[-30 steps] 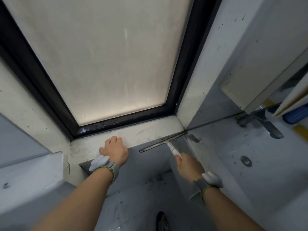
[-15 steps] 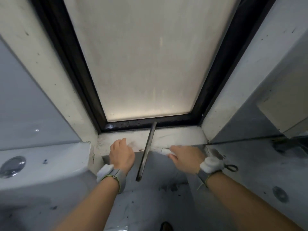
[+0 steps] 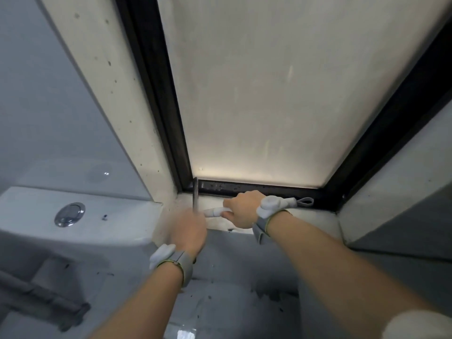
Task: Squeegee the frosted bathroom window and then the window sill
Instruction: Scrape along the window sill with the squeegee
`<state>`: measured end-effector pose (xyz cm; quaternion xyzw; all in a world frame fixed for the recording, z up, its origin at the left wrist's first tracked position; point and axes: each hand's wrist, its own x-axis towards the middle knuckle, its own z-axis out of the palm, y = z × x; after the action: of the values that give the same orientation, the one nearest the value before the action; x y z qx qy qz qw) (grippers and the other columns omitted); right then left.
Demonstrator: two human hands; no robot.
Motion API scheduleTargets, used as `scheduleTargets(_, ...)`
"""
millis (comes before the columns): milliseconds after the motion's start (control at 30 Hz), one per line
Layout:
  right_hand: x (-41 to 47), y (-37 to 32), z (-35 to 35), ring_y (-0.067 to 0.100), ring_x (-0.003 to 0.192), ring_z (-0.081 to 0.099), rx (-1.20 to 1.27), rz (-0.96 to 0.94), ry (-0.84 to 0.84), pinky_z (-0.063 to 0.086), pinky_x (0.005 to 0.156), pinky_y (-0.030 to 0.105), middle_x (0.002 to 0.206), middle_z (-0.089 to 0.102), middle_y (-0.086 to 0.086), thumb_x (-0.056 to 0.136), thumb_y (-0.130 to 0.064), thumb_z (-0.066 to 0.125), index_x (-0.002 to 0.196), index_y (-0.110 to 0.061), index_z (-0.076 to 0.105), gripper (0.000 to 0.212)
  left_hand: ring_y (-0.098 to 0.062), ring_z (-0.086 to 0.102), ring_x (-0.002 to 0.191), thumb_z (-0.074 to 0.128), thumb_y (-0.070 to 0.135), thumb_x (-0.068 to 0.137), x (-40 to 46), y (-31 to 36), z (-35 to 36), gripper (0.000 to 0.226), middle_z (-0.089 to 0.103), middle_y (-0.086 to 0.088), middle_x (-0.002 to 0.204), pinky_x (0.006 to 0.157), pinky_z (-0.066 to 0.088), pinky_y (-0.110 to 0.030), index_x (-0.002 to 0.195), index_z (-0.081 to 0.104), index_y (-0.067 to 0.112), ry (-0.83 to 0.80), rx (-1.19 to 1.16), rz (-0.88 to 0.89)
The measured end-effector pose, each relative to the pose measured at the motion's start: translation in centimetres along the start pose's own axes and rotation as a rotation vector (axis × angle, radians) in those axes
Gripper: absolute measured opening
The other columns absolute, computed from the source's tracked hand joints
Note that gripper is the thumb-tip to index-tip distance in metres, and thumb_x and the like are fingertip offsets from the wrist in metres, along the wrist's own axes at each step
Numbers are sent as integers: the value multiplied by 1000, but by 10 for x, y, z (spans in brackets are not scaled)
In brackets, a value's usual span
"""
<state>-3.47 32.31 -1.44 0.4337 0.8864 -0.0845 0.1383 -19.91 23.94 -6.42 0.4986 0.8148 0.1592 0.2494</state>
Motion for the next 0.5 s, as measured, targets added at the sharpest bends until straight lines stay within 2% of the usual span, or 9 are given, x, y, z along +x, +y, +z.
scheduleTargets(100, -11, 13, 12, 24, 61, 50, 14, 15, 23, 34, 56, 34, 70, 50, -7, 92, -60, 25, 92, -29, 55, 43, -36, 44, 128, 34, 37, 104, 4, -3, 8, 43, 53, -19, 136, 107, 35, -43, 131, 50, 8, -22, 33, 35)
scheduleTargets(167, -29, 29, 23, 22, 60, 48, 36, 42, 21, 31, 55, 33, 77, 58, -4, 91, -61, 24, 90, -30, 52, 42, -33, 41, 131, 32, 37, 104, 6, -3, 13, 46, 51, -16, 139, 110, 32, -41, 137, 48, 9, -25, 55, 81)
scheduleTargets(233, -52, 46, 33, 25, 67, 53, 62, 79, 27, 34, 59, 33, 83, 62, -3, 90, -65, 23, 90, -32, 48, 42, -29, 38, 135, 30, 37, 105, 6, -2, 17, 47, 49, -11, 143, 115, 28, -39, 142, 46, 13, -19, 108, 159)
scheduleTargets(333, -97, 74, 49, 27, 85, 63, 73, 206, 49, 36, 66, 33, 95, 67, -2, 92, -65, 26, 96, -31, 50, 42, -24, 38, 135, 30, 37, 104, 4, 4, 28, 45, 50, -4, 143, 115, 30, -38, 141, 48, 20, -47, 239, 296)
scheduleTargets(500, -164, 103, 70, 27, 88, 61, 199, 468, 15, 39, 67, 34, 103, 68, 2, 99, -56, 35, 96, -27, 54, 35, -26, 35, 135, 35, 45, 100, -6, 14, 40, 39, 46, -2, 143, 108, 32, -43, 131, 54, 29, -28, 381, 303)
